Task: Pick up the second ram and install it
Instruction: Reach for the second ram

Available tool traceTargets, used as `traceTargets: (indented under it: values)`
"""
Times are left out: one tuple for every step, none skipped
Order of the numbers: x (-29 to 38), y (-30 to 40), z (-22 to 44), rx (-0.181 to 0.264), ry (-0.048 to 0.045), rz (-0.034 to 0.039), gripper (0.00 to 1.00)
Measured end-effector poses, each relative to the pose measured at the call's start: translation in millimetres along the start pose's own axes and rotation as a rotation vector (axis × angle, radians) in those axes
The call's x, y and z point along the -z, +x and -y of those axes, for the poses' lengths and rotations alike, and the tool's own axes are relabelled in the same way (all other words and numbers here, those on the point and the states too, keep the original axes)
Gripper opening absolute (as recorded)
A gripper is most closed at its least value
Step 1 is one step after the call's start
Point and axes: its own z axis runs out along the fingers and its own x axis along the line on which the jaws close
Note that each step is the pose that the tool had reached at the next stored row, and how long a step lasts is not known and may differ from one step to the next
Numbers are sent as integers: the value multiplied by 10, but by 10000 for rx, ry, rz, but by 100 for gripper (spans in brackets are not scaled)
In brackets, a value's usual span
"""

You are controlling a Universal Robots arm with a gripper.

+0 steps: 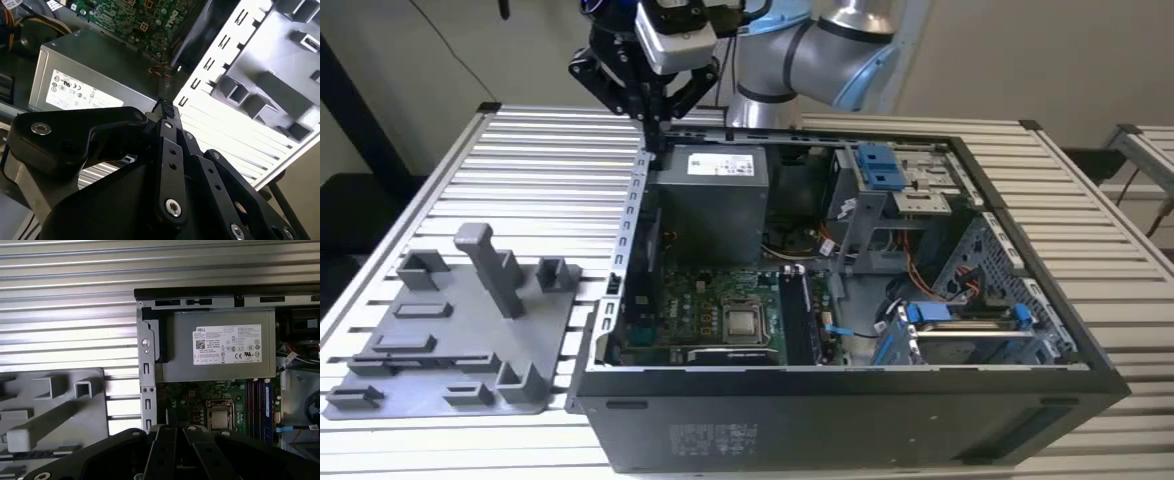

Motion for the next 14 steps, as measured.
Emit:
traceTargets:
  values:
    - [0, 10, 1, 0, 0, 0, 11]
    - [0, 19, 1, 0, 0, 0, 11]
    - [0, 27, 2, 1, 0, 0, 11]
    - [0, 35, 3, 0, 0, -1, 11]
    - [0, 44, 3, 1, -1, -1, 11]
    - [0, 53, 4, 1, 0, -1, 11]
    - [0, 61, 4, 1, 0, -1, 11]
    - [0, 69, 5, 0, 0, -2, 11]
    - [1, 78, 6, 1, 0, -3, 11]
    - [1, 89, 6, 0, 0, -3, 11]
    - [1, 101, 7, 1, 0, -3, 11]
    - [1, 115, 8, 0, -1, -3, 11]
    - [1, 127, 9, 0, 0, -4, 11]
    - [2, 140, 10, 0, 0, -5, 11]
